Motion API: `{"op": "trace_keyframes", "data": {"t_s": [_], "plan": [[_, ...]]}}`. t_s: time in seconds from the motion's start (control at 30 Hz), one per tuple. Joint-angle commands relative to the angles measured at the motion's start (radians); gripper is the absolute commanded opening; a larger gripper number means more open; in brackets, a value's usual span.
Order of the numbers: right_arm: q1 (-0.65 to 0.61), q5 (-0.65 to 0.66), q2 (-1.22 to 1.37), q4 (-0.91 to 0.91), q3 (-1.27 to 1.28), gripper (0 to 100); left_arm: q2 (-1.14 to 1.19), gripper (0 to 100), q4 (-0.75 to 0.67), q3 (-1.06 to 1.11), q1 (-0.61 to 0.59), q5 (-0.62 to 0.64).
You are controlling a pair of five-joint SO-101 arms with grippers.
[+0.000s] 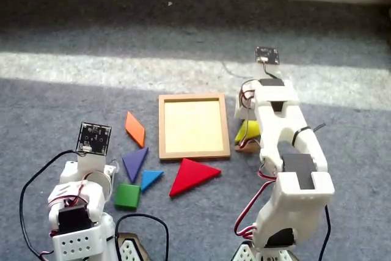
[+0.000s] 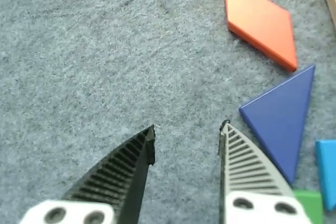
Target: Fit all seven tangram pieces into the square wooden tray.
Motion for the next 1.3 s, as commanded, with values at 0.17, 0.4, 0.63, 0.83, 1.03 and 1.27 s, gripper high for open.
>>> {"op": "trace_keyframes", "data": {"t_s": [0.17,0.4,0.63,0.83,1.03,1.27], "plan": [[-0.015,0.005,-0.024,0.093,-0.048,20.5,-0.007,21,-0.003,0.004,0.016,-0.012],[-0.013,0.002,-0.091,0.229,-0.12,30.8,-0.007,21,-0.003,0.004,0.016,-0.012],[-0.019,-0.066,-0.143,0.226,-0.042,30.8,-0.007,21,-0.003,0.004,0.016,-0.012],[-0.028,-0.114,-0.142,0.147,0.041,30.8,-0.007,21,-0.003,0.004,0.016,-0.012],[-0.048,-0.143,-0.14,0.108,0.065,30.8,-0.007,21,-0.003,0.004,0.016,-0.012],[-0.054,-0.146,-0.059,0.101,0.065,30.7,-0.007,21,-0.003,0.004,0.016,-0.012]]}}
